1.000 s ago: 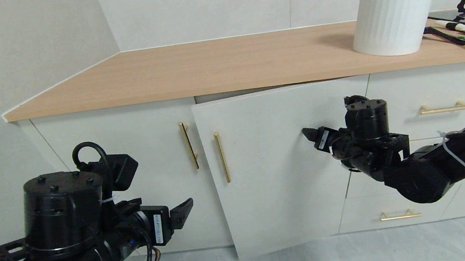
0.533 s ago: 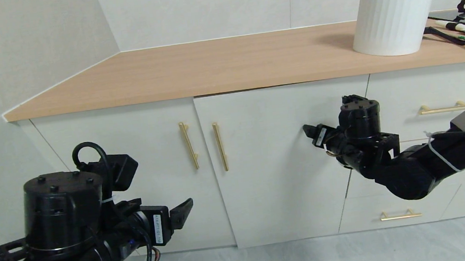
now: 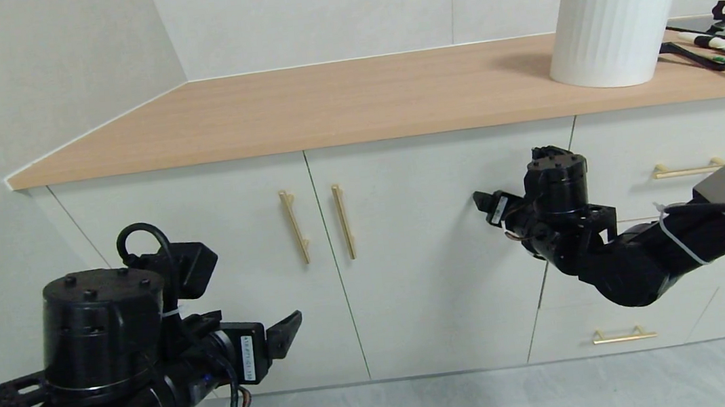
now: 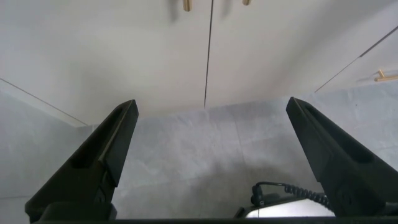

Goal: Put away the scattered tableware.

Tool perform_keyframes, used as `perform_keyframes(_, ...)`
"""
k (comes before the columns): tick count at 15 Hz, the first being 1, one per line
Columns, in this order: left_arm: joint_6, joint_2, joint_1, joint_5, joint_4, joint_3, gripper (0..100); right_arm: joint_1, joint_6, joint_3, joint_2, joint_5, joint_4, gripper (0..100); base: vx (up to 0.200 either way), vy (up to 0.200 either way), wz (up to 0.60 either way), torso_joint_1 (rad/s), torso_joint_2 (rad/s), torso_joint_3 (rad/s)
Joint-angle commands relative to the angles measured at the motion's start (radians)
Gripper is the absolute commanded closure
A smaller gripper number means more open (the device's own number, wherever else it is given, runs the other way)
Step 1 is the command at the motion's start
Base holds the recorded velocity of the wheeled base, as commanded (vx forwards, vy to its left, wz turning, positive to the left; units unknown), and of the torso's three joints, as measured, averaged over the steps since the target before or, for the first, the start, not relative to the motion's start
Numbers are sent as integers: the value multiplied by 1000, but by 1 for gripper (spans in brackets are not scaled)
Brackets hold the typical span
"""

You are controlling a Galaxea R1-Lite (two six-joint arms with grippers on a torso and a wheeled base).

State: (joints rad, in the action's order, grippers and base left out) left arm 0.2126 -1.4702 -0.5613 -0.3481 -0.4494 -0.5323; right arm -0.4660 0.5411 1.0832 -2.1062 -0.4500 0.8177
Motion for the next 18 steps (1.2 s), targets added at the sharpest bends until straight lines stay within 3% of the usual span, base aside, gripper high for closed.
perform_keyframes(1, 1, -2, 0, 0, 0, 0, 0, 7, 0, 4, 2, -4, 3, 0, 0, 0, 0, 0, 0, 0)
perform_keyframes(7, 1, 5, 0, -2, -2, -1, 0, 0, -7, -75, 110, 25, -5, 0, 0, 0, 0, 0, 0, 0)
perform_keyframes(9, 5, 48, 9, -19, 0, 5, 0, -22, -76, -181, 259, 31, -3, 0, 0, 0, 0, 0, 0, 0)
perform_keyframes(11, 5, 171, 66, -25, 8, 17, 0, -57, -165, -342, 520, 37, -2, 0, 0, 0, 0, 0, 0, 0)
perform_keyframes(14, -22, 352, 96, -28, 15, 92, 0, -69, -256, -606, 887, 2, -15, 0, 0, 0, 0, 0, 0, 0)
perform_keyframes(16, -47, 521, 136, -28, 32, 201, 0, -8, -329, -749, 1184, -10, -130, 0, 0, 0, 0, 0, 0, 0)
perform_keyframes(18, -47, 712, 181, -28, 107, 267, 0, 64, -365, -772, 1476, -6, -380, 0, 0, 0, 0, 0, 0, 0)
